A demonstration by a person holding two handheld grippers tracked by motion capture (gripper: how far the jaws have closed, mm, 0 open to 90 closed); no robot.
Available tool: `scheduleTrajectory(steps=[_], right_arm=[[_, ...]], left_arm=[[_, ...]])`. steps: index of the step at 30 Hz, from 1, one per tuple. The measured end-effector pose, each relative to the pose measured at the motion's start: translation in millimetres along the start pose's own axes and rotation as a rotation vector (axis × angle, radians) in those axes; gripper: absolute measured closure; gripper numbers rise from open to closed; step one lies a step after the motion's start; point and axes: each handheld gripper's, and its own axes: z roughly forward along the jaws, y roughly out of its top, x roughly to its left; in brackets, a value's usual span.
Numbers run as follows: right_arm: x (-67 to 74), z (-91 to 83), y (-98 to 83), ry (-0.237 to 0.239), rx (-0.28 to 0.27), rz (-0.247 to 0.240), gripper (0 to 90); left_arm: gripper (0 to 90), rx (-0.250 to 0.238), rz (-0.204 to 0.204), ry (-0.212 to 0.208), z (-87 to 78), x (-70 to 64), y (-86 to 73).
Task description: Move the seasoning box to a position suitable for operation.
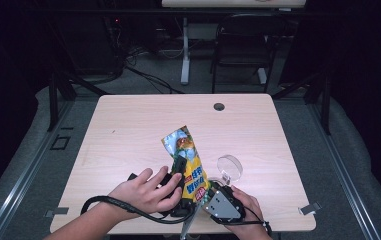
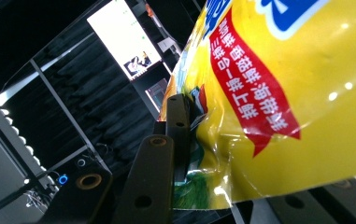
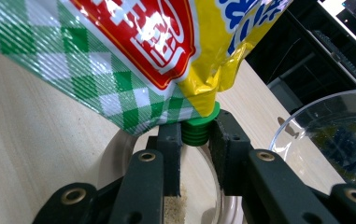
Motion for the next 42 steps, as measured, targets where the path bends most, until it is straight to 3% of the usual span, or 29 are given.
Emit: scheduleTrajectory(steps=[15,35,42], right_arm=[[-2.6,-1.1,-0.2,0.017,-0.012,0.039,74.6],[-2.6,-3.3,0.3,0.022,-0.013,0.043,74.7],[-2.3,-6.6,0.4,0.036,-0.016,0.066,74.7]], left_arm=[[83.4,0.0,-0.006,-0.006,-1.1,3.0,-0.2],[83.4,-0.005,-0.008,-0.002,-2.5,6.9,0.6],[83.5,-0.008,-0.011,-0.005,-4.8,8.3,0.6]])
